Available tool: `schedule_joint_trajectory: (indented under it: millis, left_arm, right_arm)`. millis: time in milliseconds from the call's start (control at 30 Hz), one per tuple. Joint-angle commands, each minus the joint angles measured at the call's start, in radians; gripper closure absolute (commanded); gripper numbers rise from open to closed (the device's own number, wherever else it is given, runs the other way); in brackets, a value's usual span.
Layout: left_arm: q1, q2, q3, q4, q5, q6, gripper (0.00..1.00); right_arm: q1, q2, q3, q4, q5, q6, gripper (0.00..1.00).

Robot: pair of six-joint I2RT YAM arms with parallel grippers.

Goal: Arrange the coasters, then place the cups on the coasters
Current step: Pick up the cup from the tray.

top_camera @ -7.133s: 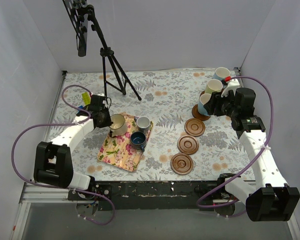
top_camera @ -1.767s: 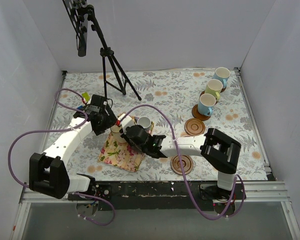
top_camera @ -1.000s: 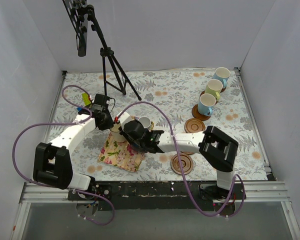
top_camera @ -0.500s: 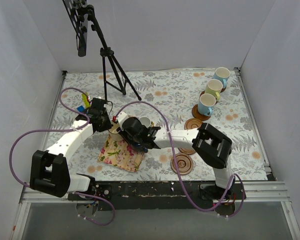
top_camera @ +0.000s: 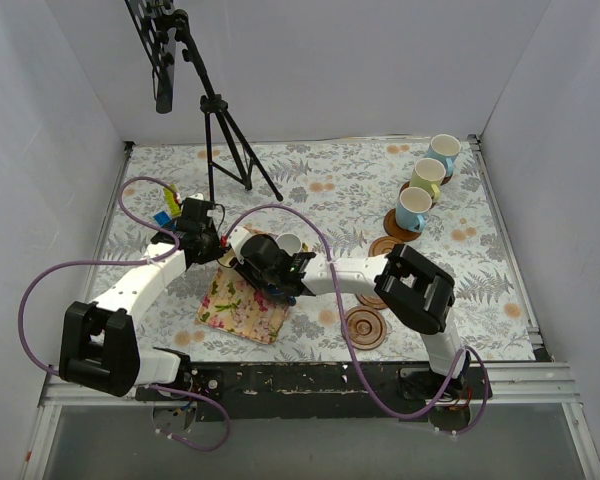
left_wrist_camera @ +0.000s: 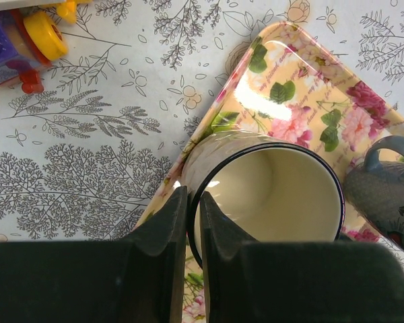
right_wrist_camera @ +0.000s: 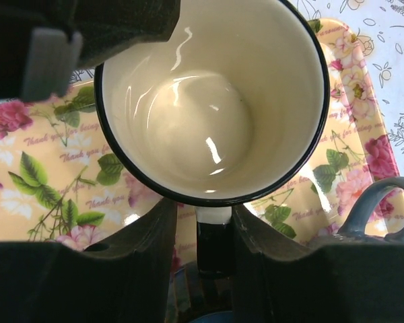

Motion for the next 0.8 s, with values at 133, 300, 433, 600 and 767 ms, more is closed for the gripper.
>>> schedule_joint_trajectory:
  millis: [133,300,433,600,767]
  left_arm:
    - [0.002,-0.014,-0.01,0.061,0.038,-0.005,1.0]
    - [0.002,-0.035,0.008,0.049,0.035,-0.004,0.89]
    - [0.001,-0.077,0.016,0.057,0.017,-0.016,0.54]
    - [0.002,-0.152,0.008,0.06,-0.049,-0.059,0.18]
    - [0.002,-0.222,-0.009,0.038,-0.14,-0.1,0.02]
  right_arm:
    - [0.012,0.022,0.042,0.061,-0.011,-0.036,0.79]
    - [0.012,0.005,0.048,0.08,-0.004,-0.067,0.99]
    - [0.012,-0.024,0.037,0.113,0.003,-0.064,0.99]
    - [0.01,-0.057,0.042,0.142,0.017,-0.065,0.99]
    - [0.01,-0.081,0.057,0.149,0.025,-0.071,0.99]
